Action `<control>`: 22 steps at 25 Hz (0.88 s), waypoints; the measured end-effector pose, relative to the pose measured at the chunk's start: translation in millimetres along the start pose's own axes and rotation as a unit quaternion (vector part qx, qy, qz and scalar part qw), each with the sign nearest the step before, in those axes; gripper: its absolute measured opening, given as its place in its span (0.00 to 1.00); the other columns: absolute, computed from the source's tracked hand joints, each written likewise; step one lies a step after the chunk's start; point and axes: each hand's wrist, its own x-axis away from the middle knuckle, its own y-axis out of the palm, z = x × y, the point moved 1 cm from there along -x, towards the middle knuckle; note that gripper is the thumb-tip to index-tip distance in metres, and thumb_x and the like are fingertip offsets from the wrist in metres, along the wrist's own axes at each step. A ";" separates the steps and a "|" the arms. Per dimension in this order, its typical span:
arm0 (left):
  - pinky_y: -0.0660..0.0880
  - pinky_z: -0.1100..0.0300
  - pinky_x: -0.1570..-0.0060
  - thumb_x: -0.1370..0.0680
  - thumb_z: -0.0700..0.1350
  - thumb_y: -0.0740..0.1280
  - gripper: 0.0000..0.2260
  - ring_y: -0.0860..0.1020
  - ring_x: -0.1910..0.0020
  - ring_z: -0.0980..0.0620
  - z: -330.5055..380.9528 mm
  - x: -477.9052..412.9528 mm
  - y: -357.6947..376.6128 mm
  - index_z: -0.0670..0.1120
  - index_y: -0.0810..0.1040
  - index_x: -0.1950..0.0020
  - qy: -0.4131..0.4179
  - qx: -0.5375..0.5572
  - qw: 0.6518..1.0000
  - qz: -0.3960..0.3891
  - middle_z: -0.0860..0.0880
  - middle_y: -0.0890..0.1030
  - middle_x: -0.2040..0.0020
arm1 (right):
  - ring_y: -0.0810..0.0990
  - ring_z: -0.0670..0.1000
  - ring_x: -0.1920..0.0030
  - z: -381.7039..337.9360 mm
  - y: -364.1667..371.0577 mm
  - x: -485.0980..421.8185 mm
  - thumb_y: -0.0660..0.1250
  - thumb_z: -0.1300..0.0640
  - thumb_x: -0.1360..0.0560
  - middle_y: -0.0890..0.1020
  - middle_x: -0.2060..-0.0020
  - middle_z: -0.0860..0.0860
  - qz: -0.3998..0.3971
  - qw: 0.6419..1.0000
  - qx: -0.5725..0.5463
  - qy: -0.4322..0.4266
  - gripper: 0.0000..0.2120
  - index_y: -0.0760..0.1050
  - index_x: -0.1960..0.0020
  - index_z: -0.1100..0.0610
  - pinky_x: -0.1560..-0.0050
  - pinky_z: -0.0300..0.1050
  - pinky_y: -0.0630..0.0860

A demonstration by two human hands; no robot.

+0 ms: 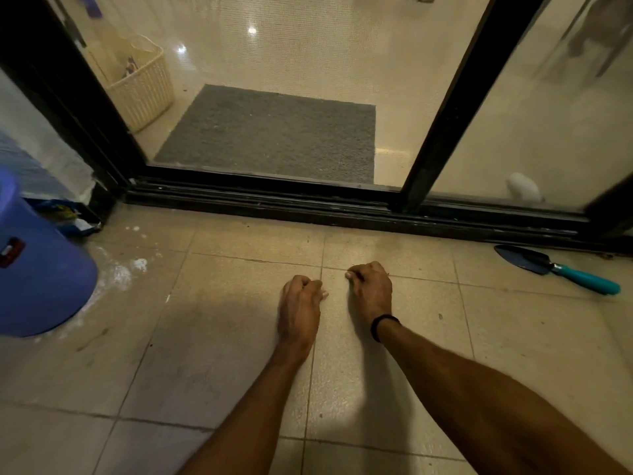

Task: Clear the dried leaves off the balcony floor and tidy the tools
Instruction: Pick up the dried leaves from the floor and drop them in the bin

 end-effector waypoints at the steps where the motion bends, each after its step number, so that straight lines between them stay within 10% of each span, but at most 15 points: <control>1: 0.72 0.59 0.54 0.19 0.43 0.66 0.06 0.73 0.47 0.52 1.4 -0.1 2.4 0.48 0.80 0.43 0.013 -0.020 1.000 0.016 0.52 0.76 0.49 | 0.74 0.50 0.48 -1.3 0.2 -3.8 0.65 0.59 0.20 0.78 0.51 0.52 0.005 1.000 0.019 -0.007 0.08 0.82 0.47 0.58 0.48 0.34 0.68; 7: 0.76 0.55 0.53 0.20 0.39 0.63 0.09 0.75 0.50 0.49 -0.5 -10.2 -3.0 0.48 0.80 0.44 0.015 -0.105 0.993 0.057 0.47 0.78 0.49 | 0.74 0.51 0.49 -20.7 7.5 -13.5 0.62 0.61 0.19 0.76 0.51 0.52 0.018 0.998 -0.011 0.067 0.07 0.77 0.53 0.54 0.48 0.38 0.68; 13: 0.77 0.56 0.51 0.18 0.42 0.65 0.05 0.80 0.50 0.50 -26.8 -33.5 -107.7 0.49 0.81 0.50 -0.117 0.105 0.970 0.184 0.49 0.82 0.51 | 0.80 0.50 0.54 -126.5 39.5 -15.1 0.67 0.55 0.21 0.83 0.57 0.51 -0.050 0.972 -0.211 0.096 0.07 0.80 0.54 0.56 0.48 0.47 0.78; 19: 0.73 0.54 0.51 0.21 0.46 0.67 0.06 0.80 0.54 0.46 -59.2 -37.8 -332.8 0.46 0.83 0.53 -0.082 0.065 0.889 0.446 0.45 0.84 0.56 | 0.82 0.49 0.59 -350.3 100.0 23.8 0.71 0.52 0.26 0.84 0.63 0.50 -0.144 0.938 -0.303 -0.090 0.07 0.84 0.58 0.55 0.56 0.44 0.76; 22: 0.74 0.51 0.49 0.22 0.46 0.68 0.08 0.82 0.50 0.44 -102.7 -30.7 -418.7 0.43 0.84 0.50 -0.147 -0.024 0.880 0.451 0.42 0.85 0.52 | 0.83 0.52 0.58 -452.6 120.0 64.6 0.73 0.53 0.27 0.86 0.62 0.55 -0.193 0.920 -0.247 -0.235 0.10 0.85 0.58 0.60 0.59 0.44 0.73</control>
